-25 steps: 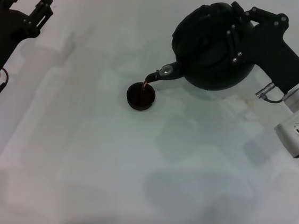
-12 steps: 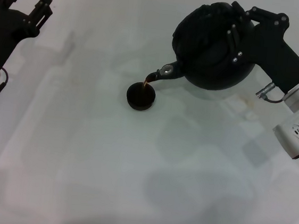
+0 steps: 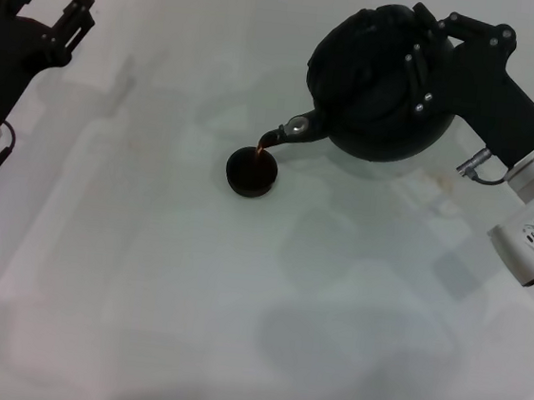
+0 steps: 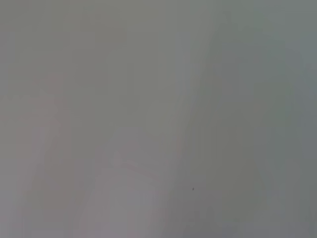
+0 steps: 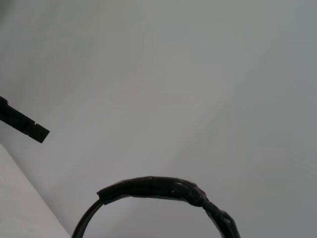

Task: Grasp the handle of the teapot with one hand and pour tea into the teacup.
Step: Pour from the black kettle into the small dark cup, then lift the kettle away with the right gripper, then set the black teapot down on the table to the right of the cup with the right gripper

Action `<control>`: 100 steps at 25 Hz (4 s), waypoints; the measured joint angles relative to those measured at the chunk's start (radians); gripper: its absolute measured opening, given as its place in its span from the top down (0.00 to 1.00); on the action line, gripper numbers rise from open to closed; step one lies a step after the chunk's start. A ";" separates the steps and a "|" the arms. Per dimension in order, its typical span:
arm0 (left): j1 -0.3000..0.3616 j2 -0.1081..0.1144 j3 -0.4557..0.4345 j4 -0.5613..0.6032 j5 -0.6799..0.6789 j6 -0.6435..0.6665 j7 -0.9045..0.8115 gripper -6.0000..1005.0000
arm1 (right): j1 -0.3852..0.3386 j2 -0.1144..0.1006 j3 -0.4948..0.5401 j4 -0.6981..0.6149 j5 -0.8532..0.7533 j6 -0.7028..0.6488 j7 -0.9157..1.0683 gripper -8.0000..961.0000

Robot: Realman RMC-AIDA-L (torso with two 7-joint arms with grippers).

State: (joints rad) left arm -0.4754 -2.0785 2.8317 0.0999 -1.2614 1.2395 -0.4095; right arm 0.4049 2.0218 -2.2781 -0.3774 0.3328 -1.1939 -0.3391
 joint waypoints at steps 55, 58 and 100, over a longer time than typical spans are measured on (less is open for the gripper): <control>-0.003 0.000 0.000 0.011 -0.029 -0.005 -0.002 0.23 | -0.112 -0.008 -0.032 0.137 0.175 -0.084 0.699 0.87; -0.003 0.000 0.000 0.011 -0.029 -0.005 -0.002 0.23 | -0.119 -0.007 -0.060 0.142 0.175 -0.085 0.699 0.87; 0.013 0.000 0.000 0.011 -0.029 -0.001 -0.001 0.23 | -0.119 -0.007 -0.069 0.141 0.179 -0.008 0.772 0.60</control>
State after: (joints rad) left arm -0.4619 -2.0785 2.8318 0.1104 -1.2900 1.2381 -0.4106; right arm 0.2857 2.0148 -2.3475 -0.2360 0.5117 -1.2014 0.4327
